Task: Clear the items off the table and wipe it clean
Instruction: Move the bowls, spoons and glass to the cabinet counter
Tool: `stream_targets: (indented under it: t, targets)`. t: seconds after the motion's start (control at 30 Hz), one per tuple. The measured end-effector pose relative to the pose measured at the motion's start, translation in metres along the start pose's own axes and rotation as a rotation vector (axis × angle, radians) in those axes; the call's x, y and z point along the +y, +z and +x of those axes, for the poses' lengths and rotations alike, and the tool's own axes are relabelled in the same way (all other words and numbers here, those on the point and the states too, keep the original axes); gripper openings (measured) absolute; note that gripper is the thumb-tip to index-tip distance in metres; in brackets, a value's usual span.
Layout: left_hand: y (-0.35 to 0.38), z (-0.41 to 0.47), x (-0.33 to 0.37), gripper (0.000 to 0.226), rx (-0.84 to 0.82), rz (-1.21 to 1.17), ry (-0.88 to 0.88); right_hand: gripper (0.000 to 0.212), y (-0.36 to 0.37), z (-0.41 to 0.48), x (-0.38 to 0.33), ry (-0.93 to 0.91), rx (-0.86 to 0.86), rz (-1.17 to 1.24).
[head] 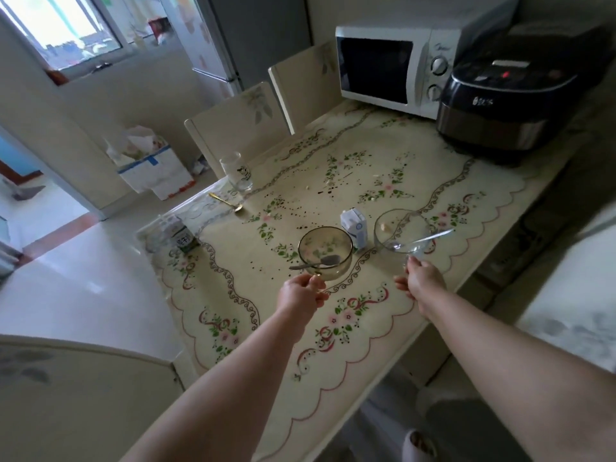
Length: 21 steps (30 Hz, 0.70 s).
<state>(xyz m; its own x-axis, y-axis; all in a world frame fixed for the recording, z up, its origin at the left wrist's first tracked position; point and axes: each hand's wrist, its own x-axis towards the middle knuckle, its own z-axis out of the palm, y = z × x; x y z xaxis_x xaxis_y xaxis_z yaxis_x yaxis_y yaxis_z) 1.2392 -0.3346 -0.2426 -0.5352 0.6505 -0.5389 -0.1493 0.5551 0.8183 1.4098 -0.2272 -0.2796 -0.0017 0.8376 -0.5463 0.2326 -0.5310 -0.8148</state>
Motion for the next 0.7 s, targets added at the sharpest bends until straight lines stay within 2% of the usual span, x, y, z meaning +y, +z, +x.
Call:
stream_targets:
  t: [0.27, 0.47, 0.7]
  targets:
    - [-0.030, -0.003, -0.008, 0.019, -0.151, 0.114, 0.125, 0.029, 0.005, -0.066, 0.020, -0.078, 0.175, 0.155]
    - [-0.045, -0.013, -0.024, 0.020, -0.281, 0.285, 0.259, 0.031, 0.000, -0.128, 0.059, -0.116, 0.315, 0.133]
    - [-0.041, -0.031, -0.051, 0.020, -0.469, 0.297, 0.258, 0.030, -0.007, -0.200, 0.111, -0.086, 0.430, 0.186]
